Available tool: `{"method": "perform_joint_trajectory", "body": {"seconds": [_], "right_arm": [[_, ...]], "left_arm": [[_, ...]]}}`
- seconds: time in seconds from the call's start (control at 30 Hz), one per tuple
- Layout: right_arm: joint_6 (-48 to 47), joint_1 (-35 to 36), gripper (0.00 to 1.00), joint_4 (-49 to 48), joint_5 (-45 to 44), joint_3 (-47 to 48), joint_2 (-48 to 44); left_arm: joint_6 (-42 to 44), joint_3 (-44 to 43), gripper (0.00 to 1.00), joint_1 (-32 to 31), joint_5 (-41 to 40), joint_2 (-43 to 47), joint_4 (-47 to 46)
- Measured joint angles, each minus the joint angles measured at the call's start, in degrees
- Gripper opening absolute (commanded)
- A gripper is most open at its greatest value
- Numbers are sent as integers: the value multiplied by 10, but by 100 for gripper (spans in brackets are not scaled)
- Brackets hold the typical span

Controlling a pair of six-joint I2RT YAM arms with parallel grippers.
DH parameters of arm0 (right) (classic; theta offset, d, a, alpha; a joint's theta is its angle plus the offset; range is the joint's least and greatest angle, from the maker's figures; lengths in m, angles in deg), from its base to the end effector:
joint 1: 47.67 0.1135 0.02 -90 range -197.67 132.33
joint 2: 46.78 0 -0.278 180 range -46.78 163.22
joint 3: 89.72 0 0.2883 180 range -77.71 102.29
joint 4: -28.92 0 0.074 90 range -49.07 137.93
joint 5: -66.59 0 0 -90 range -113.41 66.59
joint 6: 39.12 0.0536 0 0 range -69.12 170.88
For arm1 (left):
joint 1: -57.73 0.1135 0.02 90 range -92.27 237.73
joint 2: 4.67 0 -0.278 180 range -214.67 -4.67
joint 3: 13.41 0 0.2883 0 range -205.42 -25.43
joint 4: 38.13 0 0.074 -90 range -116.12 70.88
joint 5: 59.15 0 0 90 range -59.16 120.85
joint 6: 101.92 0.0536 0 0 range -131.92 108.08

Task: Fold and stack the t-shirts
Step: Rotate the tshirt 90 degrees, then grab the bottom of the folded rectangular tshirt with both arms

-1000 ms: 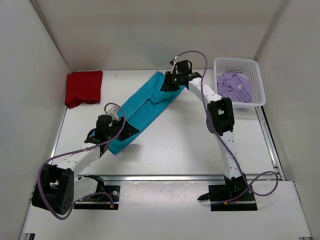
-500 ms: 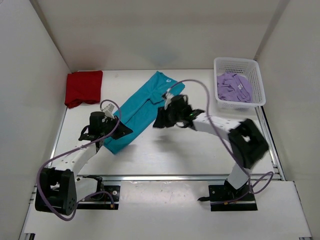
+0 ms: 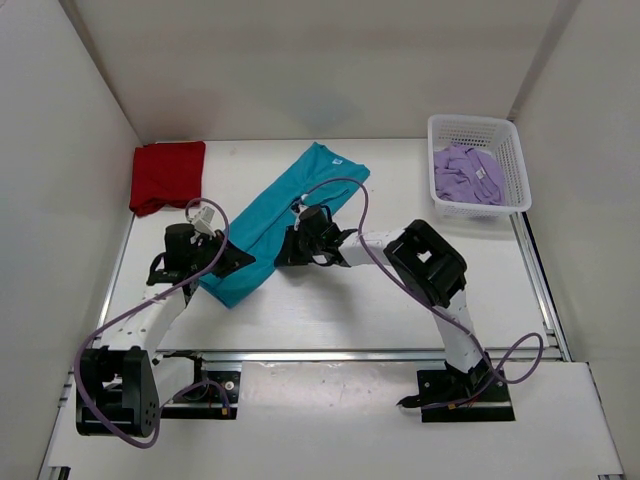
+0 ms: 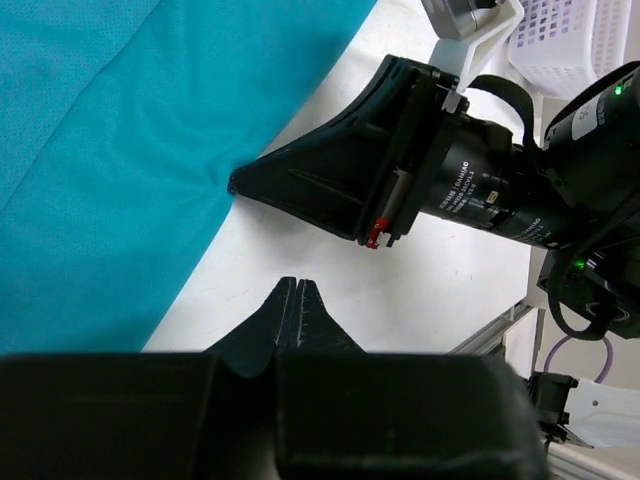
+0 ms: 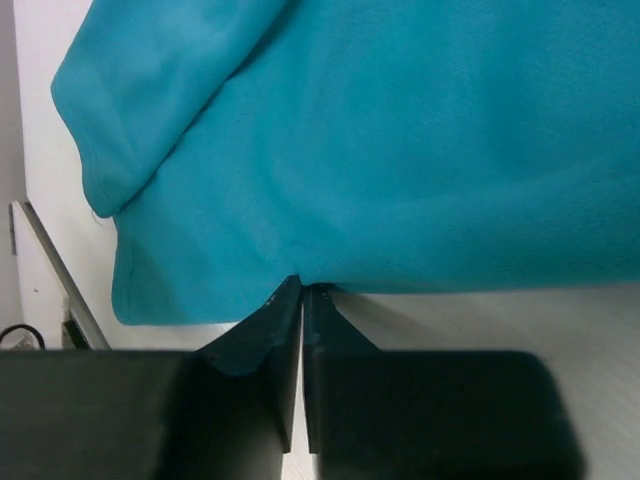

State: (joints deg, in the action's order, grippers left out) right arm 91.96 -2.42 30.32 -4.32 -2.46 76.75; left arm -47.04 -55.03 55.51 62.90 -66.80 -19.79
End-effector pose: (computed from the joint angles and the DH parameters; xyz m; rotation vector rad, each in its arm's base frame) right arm 0.3428 0.3707 0.0985 -0.2919 2.4450 1.1258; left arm 0.2518 -0.0382 0.1833 -0.3460 2.2815 -0.9723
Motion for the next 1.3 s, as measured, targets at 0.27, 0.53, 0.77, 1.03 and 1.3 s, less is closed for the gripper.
{"method": "perform_joint_trajectory", "body": {"seconds": [0.27,0.53,0.77,1.03,1.3], "right_arm": [[-8,-76,0,-19,25,-182,-124],[-100,-263,42,64,53,-365,-330],[-110,-245,39,132,43,-520,-540],[-74,-193,19,145,41,-571,-598],[-51,-176,4,142,42,-581,-595]], "left_arm": [[9,-1,5,-65,-44,-9,13],[29,-24,30,-214,-132,-48,39],[36,2,42,-278,-159,-101,45],[-10,26,52,-332,-124,-146,-26],[-34,26,32,-358,-90,-183,-71]]}}
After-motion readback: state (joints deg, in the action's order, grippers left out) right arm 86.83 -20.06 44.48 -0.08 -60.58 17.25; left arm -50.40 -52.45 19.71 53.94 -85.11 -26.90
